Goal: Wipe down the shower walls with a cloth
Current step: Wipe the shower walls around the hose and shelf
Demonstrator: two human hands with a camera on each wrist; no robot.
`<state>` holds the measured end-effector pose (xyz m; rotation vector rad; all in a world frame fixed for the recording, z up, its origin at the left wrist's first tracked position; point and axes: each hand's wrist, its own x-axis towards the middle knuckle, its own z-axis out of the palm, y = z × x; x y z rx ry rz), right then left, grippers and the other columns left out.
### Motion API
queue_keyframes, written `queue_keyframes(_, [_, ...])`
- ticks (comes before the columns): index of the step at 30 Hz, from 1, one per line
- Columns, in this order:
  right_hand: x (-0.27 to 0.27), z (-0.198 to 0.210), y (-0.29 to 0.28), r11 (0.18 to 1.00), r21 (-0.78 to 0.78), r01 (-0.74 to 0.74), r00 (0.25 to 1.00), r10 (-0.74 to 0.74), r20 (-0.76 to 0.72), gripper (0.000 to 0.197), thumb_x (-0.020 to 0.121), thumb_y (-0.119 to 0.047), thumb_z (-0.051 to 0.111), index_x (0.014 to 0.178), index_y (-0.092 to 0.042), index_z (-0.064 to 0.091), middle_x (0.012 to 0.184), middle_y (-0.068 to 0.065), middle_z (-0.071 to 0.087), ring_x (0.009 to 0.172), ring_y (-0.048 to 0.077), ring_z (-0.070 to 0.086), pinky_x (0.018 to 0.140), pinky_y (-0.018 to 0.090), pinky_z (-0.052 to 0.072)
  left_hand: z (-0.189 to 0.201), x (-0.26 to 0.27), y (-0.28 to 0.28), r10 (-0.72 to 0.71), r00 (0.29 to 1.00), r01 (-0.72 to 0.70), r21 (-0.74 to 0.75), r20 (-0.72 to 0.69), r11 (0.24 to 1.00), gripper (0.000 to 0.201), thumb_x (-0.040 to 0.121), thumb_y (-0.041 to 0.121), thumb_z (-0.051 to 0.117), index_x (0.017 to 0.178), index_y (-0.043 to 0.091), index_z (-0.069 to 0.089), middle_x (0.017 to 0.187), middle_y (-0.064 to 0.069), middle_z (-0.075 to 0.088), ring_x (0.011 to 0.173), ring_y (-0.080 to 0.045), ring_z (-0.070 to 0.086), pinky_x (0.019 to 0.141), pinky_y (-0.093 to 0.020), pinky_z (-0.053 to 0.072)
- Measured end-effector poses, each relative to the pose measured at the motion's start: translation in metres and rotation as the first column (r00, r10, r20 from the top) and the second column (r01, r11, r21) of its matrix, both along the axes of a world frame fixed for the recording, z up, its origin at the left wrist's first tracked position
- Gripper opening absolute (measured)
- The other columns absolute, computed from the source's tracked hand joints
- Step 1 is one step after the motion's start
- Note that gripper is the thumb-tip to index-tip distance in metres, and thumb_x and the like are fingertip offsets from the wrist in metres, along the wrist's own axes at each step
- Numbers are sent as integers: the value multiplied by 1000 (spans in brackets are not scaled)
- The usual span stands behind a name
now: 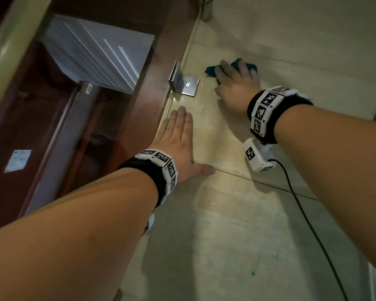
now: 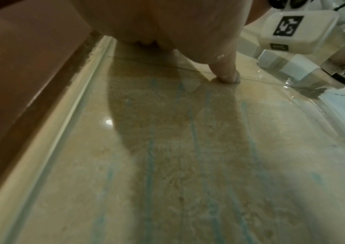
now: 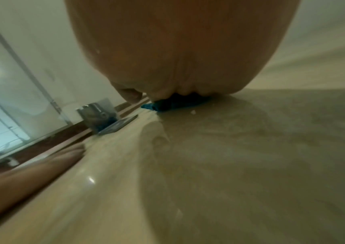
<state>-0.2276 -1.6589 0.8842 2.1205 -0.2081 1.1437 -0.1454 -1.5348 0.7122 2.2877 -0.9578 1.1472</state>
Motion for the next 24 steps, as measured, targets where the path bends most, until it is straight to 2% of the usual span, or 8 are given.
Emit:
queue_keyframes(1, [-1, -9, 1, 1000, -30, 0, 1000, -1, -25, 62, 101, -36, 35, 160, -19, 29, 172, 3, 8, 155, 43, 3, 119, 57, 12, 0, 0, 1, 0, 1000, 0, 0, 1, 1000, 143, 74, 98, 41, 157, 7, -32, 163, -12, -41, 154, -26, -32, 128, -43, -13])
queue_keyframes(5, [-11, -53, 8, 998, 40, -54, 990, 59, -129, 78, 88, -42, 19, 163, -25, 19, 172, -6, 10, 157, 32, 2, 123, 51, 6, -1, -1, 0, 2, 1000, -2, -5, -3, 1000, 142, 75, 97, 41, 157, 6, -30, 164, -12, -39, 155, -27, -31, 129, -44, -10])
queue_keyframes(10, [-23, -102, 2, 997, 37, -73, 972, 80, -223, 77, 87, -41, 19, 163, -29, 19, 171, -11, 12, 157, 25, 1, 124, 48, 0, -3, -12, 4, -21, 999, 20, -31, -39, 999, 139, 79, 89, 52, 160, 5, -24, 167, -12, -34, 156, -26, -27, 129, -42, -10])
queue_keyframes(13, [-30, -127, -5, 997, 33, -63, 955, 70, -287, 77, 88, -42, 16, 164, -31, 13, 171, -12, 6, 157, 23, -3, 124, 46, -6, -24, -23, 4, -38, 993, 31, -65, -111, 997, 134, 84, 78, 59, 160, 6, -25, 167, -12, -34, 156, -27, -28, 127, -40, -13])
queue_keyframes(16, [-39, -150, -12, 999, 17, -45, 939, 48, -341, 78, 86, -43, 7, 164, -34, 6, 171, -14, -2, 158, 21, -9, 124, 44, -11, -55, -25, 7, -45, 987, 39, -43, -157, 998, 135, 84, 79, 59, 159, 7, -26, 167, -11, -35, 156, -25, -29, 128, -39, -12])
queue_keyframes(20, [-43, -152, -15, 999, 28, -45, 925, 52, -377, 75, 89, -42, 11, 164, -36, 3, 171, -16, -5, 158, 19, -12, 124, 43, -12, -77, -19, 15, -19, 990, 23, 28, -136, 999, 138, 81, 82, 60, 159, 9, -27, 165, -9, -38, 155, -24, -31, 129, -41, -9])
queue_keyframes(24, [-37, -126, -11, 999, 14, -40, 947, 43, -320, 74, 89, -41, 12, 163, -36, 9, 171, -14, 2, 158, 21, -3, 125, 45, -4, -83, -13, 13, -8, 995, 13, 52, -99, 999, 146, 76, 86, 62, 158, 9, -30, 163, -9, -42, 154, -25, -33, 130, -42, -8])
